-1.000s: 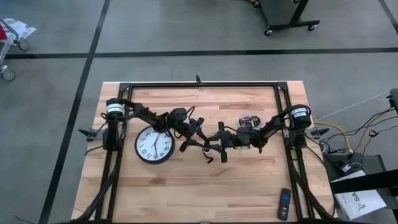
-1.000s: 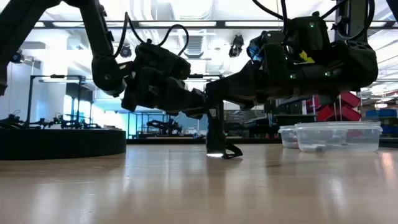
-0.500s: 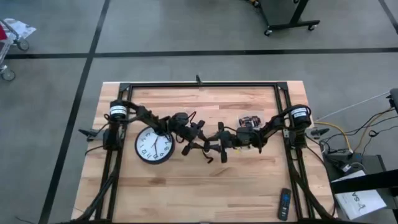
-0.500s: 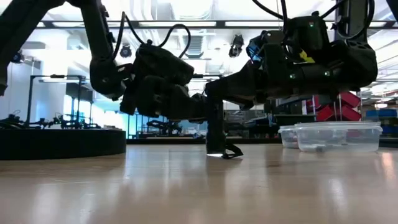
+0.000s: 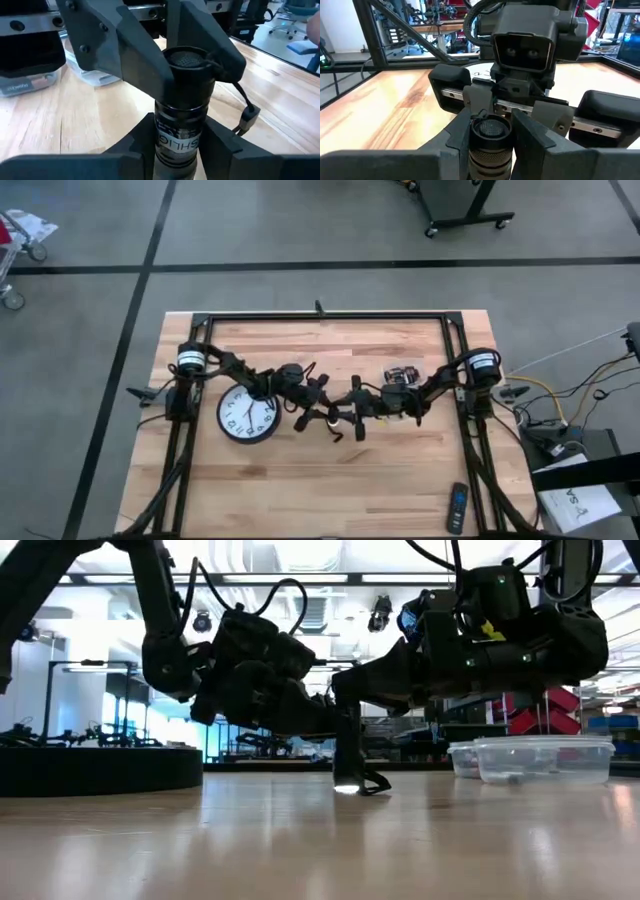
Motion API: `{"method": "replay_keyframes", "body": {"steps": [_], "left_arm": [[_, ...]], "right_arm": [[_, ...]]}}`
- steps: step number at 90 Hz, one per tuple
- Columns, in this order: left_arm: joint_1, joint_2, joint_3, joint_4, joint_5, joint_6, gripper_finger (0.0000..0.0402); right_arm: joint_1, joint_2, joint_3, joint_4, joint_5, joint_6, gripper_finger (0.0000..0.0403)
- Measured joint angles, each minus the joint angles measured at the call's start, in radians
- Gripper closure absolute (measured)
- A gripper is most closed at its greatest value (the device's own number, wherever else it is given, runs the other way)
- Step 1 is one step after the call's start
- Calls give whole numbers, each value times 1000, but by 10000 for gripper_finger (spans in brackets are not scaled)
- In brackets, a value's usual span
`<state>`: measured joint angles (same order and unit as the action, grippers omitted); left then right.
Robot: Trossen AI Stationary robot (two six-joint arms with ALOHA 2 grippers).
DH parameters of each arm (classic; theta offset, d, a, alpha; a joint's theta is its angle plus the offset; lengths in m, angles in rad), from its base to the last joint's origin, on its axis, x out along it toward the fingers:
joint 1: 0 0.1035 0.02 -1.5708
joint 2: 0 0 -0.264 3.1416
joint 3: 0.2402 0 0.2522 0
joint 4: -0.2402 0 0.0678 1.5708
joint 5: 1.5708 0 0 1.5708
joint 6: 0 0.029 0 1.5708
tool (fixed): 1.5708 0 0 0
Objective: Insert battery
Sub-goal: Close the black battery compartment
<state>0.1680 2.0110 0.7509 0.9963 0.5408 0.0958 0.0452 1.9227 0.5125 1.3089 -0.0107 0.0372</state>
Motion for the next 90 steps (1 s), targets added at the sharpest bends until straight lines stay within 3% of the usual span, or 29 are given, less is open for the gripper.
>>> {"method": "replay_keyframes", "body": {"steps": [29,57,90], "left_arm": [[-2,-15,-11,-9,-134,-105,307],[-2,-113,-42,-135,-262,-50,308],[-7,-105,-32,-125,-289,-32,309]], "right_arm": [[0,0,-7,-9,76,-14,311],[0,-3,-7,-13,123,-22,311],[2,-4,9,-38,172,-12,311]]}}
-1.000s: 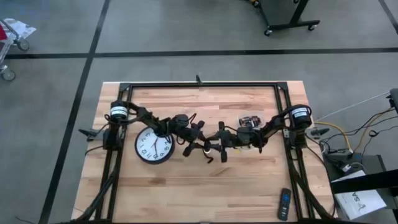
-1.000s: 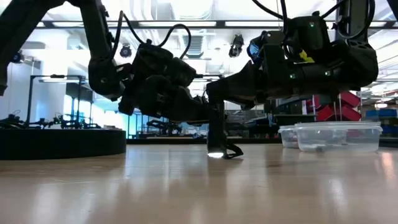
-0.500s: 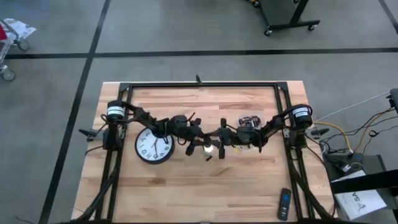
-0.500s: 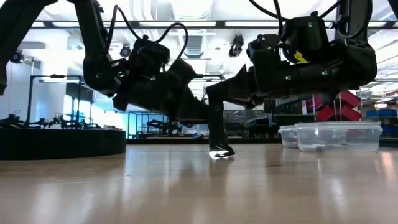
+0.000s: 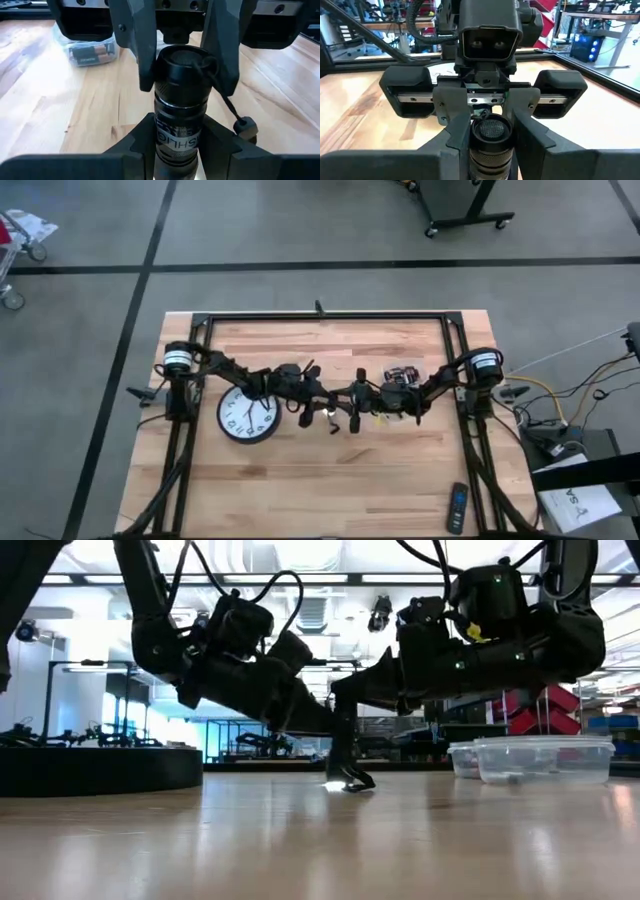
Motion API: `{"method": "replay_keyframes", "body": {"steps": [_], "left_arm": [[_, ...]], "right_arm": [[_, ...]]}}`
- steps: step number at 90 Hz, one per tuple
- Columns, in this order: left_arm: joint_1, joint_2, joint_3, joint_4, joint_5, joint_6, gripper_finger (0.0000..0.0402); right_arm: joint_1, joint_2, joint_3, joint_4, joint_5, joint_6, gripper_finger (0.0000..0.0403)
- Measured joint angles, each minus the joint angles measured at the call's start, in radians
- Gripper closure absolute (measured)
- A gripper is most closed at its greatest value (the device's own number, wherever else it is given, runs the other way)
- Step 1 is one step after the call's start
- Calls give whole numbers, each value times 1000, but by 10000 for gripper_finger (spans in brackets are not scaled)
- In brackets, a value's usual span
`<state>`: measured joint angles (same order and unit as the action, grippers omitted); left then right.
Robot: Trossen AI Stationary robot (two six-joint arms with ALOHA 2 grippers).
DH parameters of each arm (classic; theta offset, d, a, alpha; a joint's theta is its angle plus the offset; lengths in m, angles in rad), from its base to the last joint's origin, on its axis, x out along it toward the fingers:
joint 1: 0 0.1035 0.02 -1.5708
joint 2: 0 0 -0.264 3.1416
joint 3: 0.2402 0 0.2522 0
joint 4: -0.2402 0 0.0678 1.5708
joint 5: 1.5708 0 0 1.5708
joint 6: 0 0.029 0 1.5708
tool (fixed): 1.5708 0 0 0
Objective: Insert battery
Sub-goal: Close the black battery compartment
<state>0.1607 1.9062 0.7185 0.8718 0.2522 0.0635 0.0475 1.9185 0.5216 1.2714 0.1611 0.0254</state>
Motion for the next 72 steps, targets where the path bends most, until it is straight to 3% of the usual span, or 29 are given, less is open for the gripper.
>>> {"method": "replay_keyframes", "body": {"steps": [21,40,72], "left_arm": [[-5,1,-6,12,-36,-3,309],[-7,1,-5,21,-183,-41,309],[-18,4,3,20,-241,-80,309]], "right_arm": [[3,-2,8,-32,40,9,311],[0,-2,12,-51,134,19,311],[0,-2,18,-60,194,30,311]]}}
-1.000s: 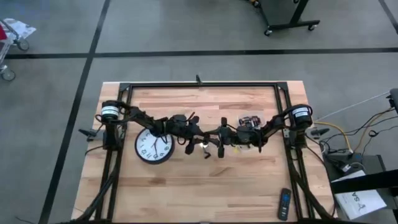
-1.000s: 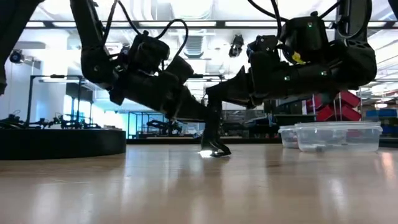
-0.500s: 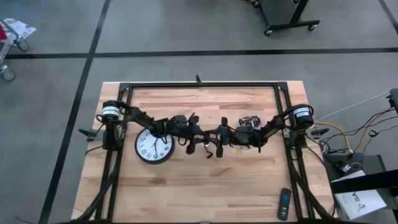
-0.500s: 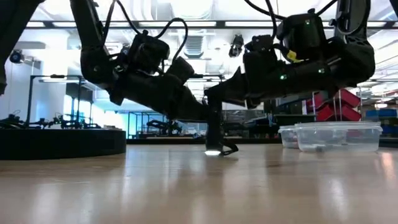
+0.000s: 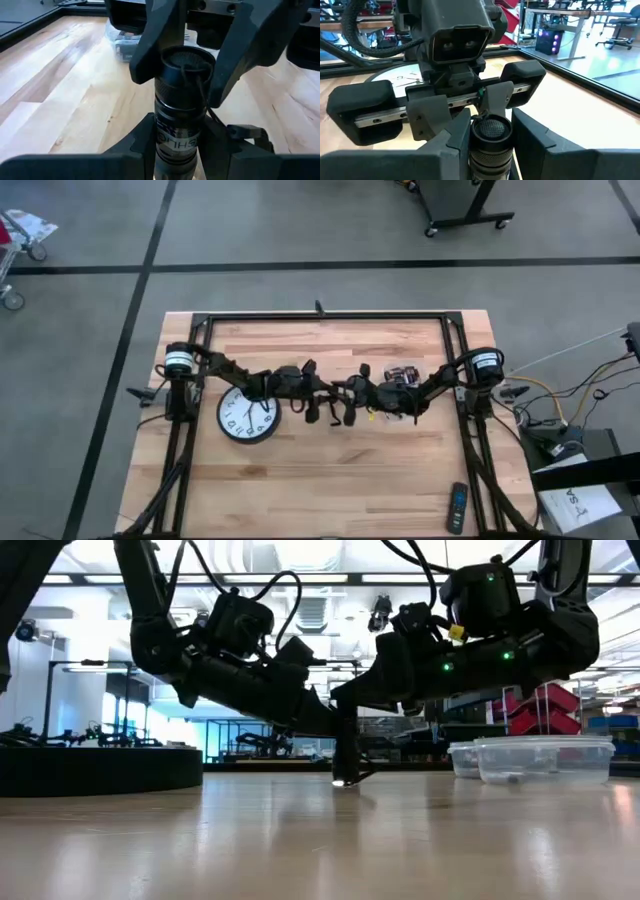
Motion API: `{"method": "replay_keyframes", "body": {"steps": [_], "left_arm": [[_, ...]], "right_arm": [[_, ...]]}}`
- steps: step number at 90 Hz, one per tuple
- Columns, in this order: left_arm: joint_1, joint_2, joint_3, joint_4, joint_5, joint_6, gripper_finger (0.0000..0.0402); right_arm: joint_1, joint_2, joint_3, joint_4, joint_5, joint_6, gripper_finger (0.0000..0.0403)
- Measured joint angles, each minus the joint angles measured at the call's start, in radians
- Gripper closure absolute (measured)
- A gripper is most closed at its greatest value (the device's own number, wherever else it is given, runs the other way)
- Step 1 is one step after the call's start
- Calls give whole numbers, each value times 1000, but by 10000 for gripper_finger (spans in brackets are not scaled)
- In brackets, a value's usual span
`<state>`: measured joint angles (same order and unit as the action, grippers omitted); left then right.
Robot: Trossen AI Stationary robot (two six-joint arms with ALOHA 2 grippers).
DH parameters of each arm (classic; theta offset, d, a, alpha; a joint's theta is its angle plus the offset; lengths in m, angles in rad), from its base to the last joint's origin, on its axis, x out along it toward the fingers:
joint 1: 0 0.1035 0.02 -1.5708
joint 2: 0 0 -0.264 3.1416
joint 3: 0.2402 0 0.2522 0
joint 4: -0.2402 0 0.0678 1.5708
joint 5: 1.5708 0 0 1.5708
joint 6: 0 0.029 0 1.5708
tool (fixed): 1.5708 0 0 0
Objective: Insert battery
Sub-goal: Close the black battery compartment
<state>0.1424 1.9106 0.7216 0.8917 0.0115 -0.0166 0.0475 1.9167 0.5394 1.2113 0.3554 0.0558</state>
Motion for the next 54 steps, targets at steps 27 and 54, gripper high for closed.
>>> {"method": "replay_keyframes", "body": {"steps": [27,54], "left_arm": [[-6,2,2,4,-86,-29,309],[3,-1,3,18,-50,-6,242]], "right_arm": [[0,-2,35,-73,77,4,311],[1,-2,36,-77,108,5,312]]}}
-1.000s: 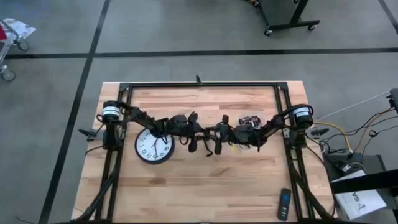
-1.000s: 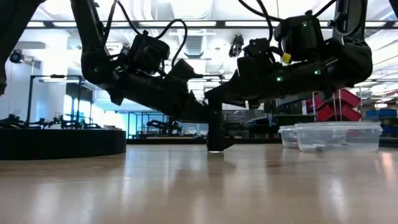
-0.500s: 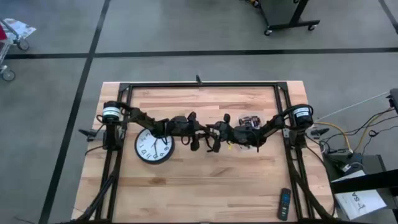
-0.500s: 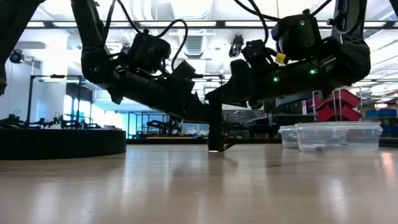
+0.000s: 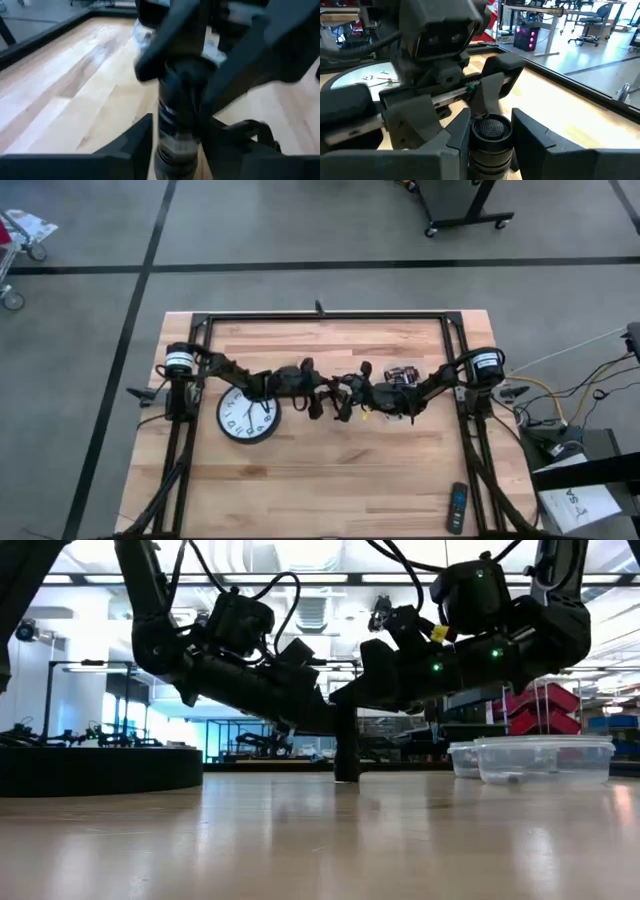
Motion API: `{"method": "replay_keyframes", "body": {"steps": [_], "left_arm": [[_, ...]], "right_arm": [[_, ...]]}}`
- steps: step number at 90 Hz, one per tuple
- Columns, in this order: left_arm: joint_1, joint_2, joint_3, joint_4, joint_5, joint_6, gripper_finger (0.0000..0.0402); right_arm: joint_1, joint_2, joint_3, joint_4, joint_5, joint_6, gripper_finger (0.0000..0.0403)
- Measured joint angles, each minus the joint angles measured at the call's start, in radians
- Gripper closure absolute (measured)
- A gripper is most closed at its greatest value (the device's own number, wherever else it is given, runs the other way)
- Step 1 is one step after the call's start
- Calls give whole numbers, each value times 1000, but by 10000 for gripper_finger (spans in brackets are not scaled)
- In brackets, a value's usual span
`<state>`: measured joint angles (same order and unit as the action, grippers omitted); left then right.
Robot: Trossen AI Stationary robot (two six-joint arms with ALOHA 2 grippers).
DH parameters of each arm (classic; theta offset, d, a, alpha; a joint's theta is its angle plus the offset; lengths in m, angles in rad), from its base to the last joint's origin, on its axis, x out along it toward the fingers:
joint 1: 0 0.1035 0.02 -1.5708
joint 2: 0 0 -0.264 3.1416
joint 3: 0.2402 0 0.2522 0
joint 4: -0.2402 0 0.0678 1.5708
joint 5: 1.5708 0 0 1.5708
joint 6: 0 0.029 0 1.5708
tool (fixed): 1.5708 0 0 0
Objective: Insert battery
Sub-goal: Close the black battery compartment
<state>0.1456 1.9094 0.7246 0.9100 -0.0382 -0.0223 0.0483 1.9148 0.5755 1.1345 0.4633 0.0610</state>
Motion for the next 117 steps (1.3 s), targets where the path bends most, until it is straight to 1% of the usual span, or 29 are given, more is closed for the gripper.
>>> {"method": "replay_keyframes", "body": {"steps": [7,12,25,37,49,64,78,85,92,102,117], "left_arm": [[12,-10,-7,4,38,30,217],[28,-12,-11,5,87,46,202],[104,-8,-11,0,339,92,176],[164,-2,-13,-19,523,185,170],[180,3,-13,-29,635,241,179],[178,18,-5,-56,675,294,200],[180,24,1,-29,714,319,228],[180,28,10,-25,719,332,238],[183,41,25,-24,733,343,242],[184,74,50,-27,758,346,243],[184,104,67,-31,760,335,243]], "right_arm": [[0,0,0,0,-15,0,312],[1,0,0,0,-22,0,312],[-1,-1,0,1,-65,11,312],[-16,-1,0,4,-128,15,312],[-27,-1,0,6,-187,18,312],[-39,-1,0,7,-243,-2,312],[-54,-1,0,14,-306,-12,312],[-60,-1,0,17,-320,-12,312],[-68,0,0,19,-341,-13,312],[-69,0,0,19,-344,-12,312],[-69,0,0,19,-344,-8,312]]}}
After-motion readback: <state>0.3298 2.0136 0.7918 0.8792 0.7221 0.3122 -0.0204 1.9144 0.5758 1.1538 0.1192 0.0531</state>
